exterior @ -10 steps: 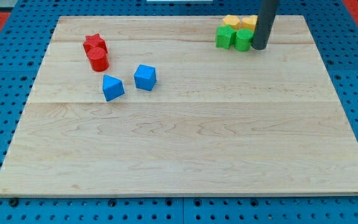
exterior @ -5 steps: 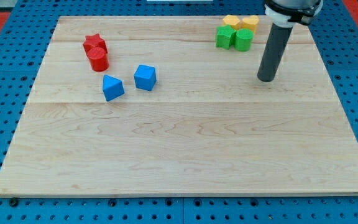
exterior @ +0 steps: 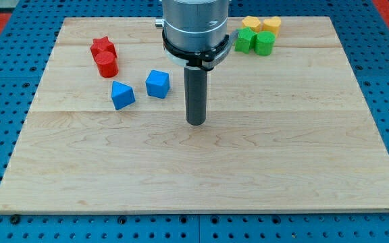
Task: Slide the blue blocks towards the center of the board
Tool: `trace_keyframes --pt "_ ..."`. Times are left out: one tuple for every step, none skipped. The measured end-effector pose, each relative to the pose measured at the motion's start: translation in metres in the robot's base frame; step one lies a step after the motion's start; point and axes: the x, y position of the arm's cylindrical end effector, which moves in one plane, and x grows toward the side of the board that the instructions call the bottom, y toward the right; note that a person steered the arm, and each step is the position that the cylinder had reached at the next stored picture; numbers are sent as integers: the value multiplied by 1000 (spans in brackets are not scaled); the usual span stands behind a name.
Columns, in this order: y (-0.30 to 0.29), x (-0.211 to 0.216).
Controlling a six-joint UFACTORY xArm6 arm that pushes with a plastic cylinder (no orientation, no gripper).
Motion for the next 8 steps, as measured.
trace_keyframes --pt "0 4" --pt "0 8" --pt "0 14" --pt "-17 20" --pt "-69 21" --pt "-147 6" --pt "-179 -28" --pt "-167 -50"
